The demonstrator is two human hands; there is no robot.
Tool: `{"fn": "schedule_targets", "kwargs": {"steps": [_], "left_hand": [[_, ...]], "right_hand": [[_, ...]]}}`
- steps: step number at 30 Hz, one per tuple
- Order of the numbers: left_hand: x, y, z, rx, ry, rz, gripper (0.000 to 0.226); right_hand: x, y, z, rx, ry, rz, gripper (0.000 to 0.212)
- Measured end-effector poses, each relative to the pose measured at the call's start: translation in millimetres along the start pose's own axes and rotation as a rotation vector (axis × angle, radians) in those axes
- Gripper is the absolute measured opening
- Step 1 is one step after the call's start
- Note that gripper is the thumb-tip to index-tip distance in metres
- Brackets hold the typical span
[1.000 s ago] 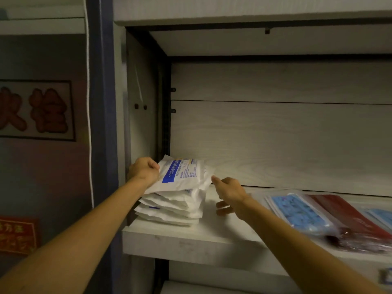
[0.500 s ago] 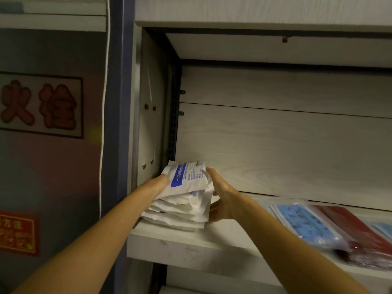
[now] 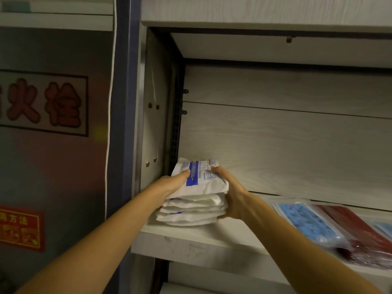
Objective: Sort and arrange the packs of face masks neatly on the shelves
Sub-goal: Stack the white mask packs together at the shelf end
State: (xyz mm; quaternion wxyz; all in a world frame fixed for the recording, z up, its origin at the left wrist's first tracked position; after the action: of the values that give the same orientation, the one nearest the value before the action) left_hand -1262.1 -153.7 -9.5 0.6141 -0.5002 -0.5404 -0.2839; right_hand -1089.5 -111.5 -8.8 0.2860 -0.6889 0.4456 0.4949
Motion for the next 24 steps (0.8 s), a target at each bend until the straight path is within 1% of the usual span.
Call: {"fn": "schedule_targets", "kwargs": {"steps": [3,7,8,10,11,12,13,15,17,19,20,22,24], "left_hand": [[5,8,-9,-0.027,0.024,-0.075,0.058],[8,25,-18,-0.102,0.069,-0.195,0.051],[9,29,-20,-0.112,0.088,-0.211,0.057],[8,38,-21,-0.112,0.146,-0.231,0.083],[6,42,-22,-0.098,0.189,-0.252,0.090],[6,47,-24,-0.085,0.257,-0.283,0.085],[5,52,-27,-0.075,0.322,-0.310,0.077],[1,61,-33,-0.041,0.399,-0.356,0.068],[-3,67,-34,-0.007,0.491,-0.398,0.077],[-4,70,-31,-0.007,0.534,-0.413,0.086],[-3,72,-29,-0.011,0.545,-0.385,0.084],[1,76,-27,-0.024,0.561,-0.306,0.070],[2,80,-22,-0.049,0.535,-0.276,0.059]], "right_hand": [[-2,-9,-7,-0.007,-0.072,-0.018,0.056],[1,-28,-15,0.024,-0.135,0.040,0.045],[1,-32,-19,0.026,-0.159,0.060,0.041],[3,-40,-25,0.025,-0.224,0.101,0.036],[4,-44,-28,0.048,-0.265,0.107,0.036],[6,-49,-29,0.083,-0.310,0.097,0.037],[8,-53,-30,0.114,-0.358,0.079,0.035],[13,-57,-32,0.164,-0.455,0.064,0.034],[17,-58,-32,0.212,-0.573,0.054,0.039],[18,-57,-31,0.233,-0.683,0.060,0.040],[18,-57,-30,0.239,-0.728,0.059,0.040],[17,-58,-26,0.259,-0.802,0.046,0.043],[16,-60,-17,0.274,-0.831,0.032,0.045]]}}
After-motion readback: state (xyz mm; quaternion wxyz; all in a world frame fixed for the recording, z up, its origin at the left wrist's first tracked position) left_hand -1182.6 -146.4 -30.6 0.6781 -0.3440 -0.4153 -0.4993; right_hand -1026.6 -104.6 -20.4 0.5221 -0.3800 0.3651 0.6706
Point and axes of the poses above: each hand's wrist, its own z-axis towards the middle knuckle, its own y-axis out of the palm, x = y × z, the point moved 2 cm from there along z, towards the middle knuckle, and after that the axes turned 5 degrees about y, right-handed, at the moved point
